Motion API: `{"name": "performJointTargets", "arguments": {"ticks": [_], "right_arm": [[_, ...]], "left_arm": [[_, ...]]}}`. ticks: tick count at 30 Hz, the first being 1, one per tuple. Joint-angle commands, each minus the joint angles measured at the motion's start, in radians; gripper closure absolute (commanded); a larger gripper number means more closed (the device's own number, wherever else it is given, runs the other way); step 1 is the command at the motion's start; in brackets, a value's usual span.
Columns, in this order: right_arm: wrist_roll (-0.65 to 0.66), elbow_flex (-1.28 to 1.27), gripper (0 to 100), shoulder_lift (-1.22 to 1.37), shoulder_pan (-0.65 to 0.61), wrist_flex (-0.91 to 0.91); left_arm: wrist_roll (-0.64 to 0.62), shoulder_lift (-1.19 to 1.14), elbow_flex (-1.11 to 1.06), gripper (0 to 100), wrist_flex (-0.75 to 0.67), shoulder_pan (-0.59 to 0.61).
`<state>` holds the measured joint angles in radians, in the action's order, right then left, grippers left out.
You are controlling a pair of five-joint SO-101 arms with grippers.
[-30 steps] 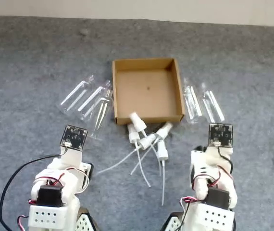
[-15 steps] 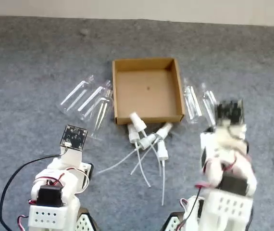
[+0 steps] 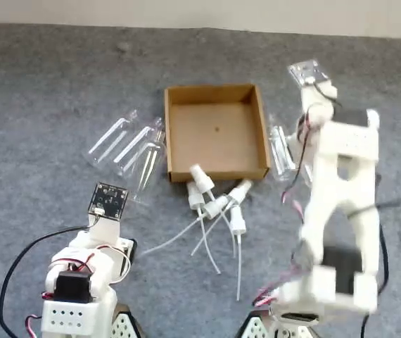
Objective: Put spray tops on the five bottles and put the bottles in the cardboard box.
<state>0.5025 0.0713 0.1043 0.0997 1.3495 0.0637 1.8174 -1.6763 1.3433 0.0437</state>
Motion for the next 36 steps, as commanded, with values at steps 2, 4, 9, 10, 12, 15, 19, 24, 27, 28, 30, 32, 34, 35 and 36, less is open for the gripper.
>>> {"name": "performJointTargets", "arguments": {"ticks": [2, 4, 9, 10, 12, 15, 19, 24, 27, 28, 30, 32, 34, 35, 36], "right_arm": [[0.012, 0.243, 68.7, 0.213, 0.002, 0.007], [0.012, 0.294, 68.7, 0.297, 0.002, 0.007], [0.011, 0.367, 68.8, 0.45, 0.008, 0.007], [0.009, 0.372, 68.9, 0.473, 0.016, 0.002], [0.008, 0.372, 71.1, 0.512, 0.038, -0.002], [0.005, 0.372, 79.1, 0.555, 0.082, -0.002], [0.003, 0.372, 87.5, 0.572, 0.168, 0.007], [0.009, 0.374, 99.0, 0.567, 0.269, 0.085], [0.012, 0.364, 99.3, 0.526, 0.295, 0.143], [0.012, 0.363, 99.4, 0.503, 0.3, 0.162], [0.012, 0.363, 99.4, 0.443, 0.306, 0.196], [0.006, 0.357, 99.4, 0.374, 0.306, 0.219], [0.006, 0.294, 99.4, 0.3, 0.308, 0.219], [0.006, 0.249, 99.4, 0.262, 0.308, 0.205], [0.006, 0.196, 99.4, 0.22, 0.308, 0.186]], "left_arm": [[-0.008, 0.013, -0.019, 84, 0.006, 0.012], [-0.008, 0.013, -0.019, 84, 0.006, 0.012], [-0.008, 0.013, -0.019, 84, 0.006, 0.012], [-0.008, 0.013, -0.019, 84, 0.006, 0.012], [-0.008, 0.013, -0.019, 84, 0.006, 0.012], [-0.008, 0.013, -0.019, 84, 0.006, 0.012], [-0.008, 0.013, -0.019, 84, 0.006, 0.012], [-0.006, 0.013, -0.019, 84, 0.005, 0.012], [-0.006, 0.013, -0.019, 84, 0.003, 0.013], [-0.005, 0.013, -0.019, 84, 0.002, 0.015], [0.021, 0.013, -0.019, 84, -0.021, 0.054], [0.14, 0.013, -0.019, 84, -0.064, 0.142], [0.278, 0.013, -0.019, 84, -0.109, 0.231], [0.325, 0.013, -0.019, 84, -0.126, 0.263], [0.348, 0.013, -0.019, 84, -0.14, 0.283]]}}
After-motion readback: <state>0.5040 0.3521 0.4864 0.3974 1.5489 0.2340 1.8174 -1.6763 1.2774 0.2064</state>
